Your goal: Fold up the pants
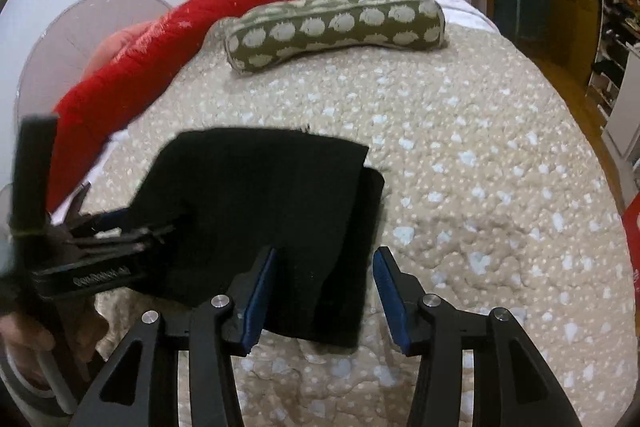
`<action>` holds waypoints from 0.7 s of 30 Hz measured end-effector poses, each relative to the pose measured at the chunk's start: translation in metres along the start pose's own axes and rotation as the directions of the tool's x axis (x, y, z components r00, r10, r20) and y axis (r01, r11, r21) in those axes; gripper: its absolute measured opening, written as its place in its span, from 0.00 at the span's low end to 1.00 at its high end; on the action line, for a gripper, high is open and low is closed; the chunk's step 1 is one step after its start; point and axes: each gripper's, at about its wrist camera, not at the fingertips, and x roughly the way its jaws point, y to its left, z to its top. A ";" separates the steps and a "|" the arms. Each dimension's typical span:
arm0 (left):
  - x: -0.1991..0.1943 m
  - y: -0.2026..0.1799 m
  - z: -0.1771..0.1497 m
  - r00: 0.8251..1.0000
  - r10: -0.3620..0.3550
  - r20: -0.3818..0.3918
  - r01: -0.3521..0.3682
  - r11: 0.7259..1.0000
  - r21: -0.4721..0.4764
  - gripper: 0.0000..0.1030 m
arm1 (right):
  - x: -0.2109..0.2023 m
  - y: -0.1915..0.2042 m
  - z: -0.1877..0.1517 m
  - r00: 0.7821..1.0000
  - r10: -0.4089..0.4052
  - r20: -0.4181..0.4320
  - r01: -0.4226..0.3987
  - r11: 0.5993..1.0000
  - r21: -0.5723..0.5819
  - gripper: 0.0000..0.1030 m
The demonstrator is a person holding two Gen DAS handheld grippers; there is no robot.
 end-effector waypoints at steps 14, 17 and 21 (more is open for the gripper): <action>-0.016 0.000 0.001 0.999 0.045 0.016 -0.045 0.999 0.010 0.86 | -0.002 -0.011 0.005 0.998 0.054 0.018 -0.055 0.994 0.096 0.48; -0.021 0.007 0.003 0.998 0.059 0.024 -0.059 0.998 -0.003 0.86 | 0.003 -0.016 0.009 0.997 0.080 0.017 -0.082 0.987 0.142 0.49; -0.024 0.018 0.005 0.999 0.049 0.025 -0.048 0.998 -0.032 0.86 | 0.011 -0.018 0.009 0.995 0.102 0.005 -0.101 0.981 0.163 0.58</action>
